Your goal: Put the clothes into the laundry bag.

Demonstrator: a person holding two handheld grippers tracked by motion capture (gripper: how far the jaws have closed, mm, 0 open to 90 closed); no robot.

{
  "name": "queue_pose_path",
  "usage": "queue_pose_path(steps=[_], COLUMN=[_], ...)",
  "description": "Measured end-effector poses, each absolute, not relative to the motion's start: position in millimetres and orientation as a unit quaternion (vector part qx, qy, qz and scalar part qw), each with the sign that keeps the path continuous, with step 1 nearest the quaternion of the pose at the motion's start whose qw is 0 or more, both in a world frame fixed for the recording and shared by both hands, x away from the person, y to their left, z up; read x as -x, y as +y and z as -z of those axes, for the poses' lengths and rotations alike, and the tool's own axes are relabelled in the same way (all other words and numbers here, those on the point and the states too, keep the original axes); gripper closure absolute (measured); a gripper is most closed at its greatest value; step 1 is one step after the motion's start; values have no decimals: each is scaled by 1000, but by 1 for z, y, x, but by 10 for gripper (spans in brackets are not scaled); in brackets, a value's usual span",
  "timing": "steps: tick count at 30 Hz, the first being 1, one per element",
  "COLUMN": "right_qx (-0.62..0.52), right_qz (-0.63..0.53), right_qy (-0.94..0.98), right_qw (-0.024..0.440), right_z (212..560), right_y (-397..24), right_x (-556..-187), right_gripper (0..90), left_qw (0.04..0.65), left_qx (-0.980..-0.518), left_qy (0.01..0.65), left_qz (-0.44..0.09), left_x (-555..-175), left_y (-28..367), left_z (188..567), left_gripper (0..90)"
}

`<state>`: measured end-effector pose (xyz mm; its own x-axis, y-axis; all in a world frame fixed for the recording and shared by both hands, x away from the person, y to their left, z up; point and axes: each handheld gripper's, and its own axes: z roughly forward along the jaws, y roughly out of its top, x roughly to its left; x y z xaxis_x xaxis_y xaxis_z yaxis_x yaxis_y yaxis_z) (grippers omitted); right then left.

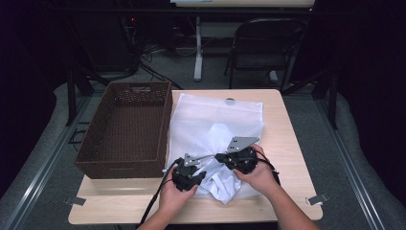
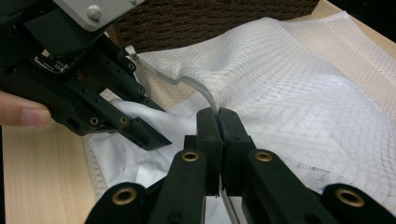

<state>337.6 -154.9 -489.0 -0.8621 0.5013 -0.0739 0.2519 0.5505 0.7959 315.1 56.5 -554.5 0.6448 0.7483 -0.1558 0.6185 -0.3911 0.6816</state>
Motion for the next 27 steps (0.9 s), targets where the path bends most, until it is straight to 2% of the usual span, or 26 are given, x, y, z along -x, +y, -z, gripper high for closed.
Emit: queue_pose_path(steps=[10, 27], right_qx=[-214, -211], right_qz=[-422, -426], right_qy=[868, 867], right_qw=[148, 149], right_z=[488, 485], right_y=[-154, -153], right_x=[-337, -335], right_gripper=[885, 885], left_qw=[376, 385], left_qx=[-821, -808], left_qy=[422, 435], left_qz=[-82, -98], left_x=[-319, -337], left_y=[55, 46], left_z=[547, 533], left_gripper=[809, 811])
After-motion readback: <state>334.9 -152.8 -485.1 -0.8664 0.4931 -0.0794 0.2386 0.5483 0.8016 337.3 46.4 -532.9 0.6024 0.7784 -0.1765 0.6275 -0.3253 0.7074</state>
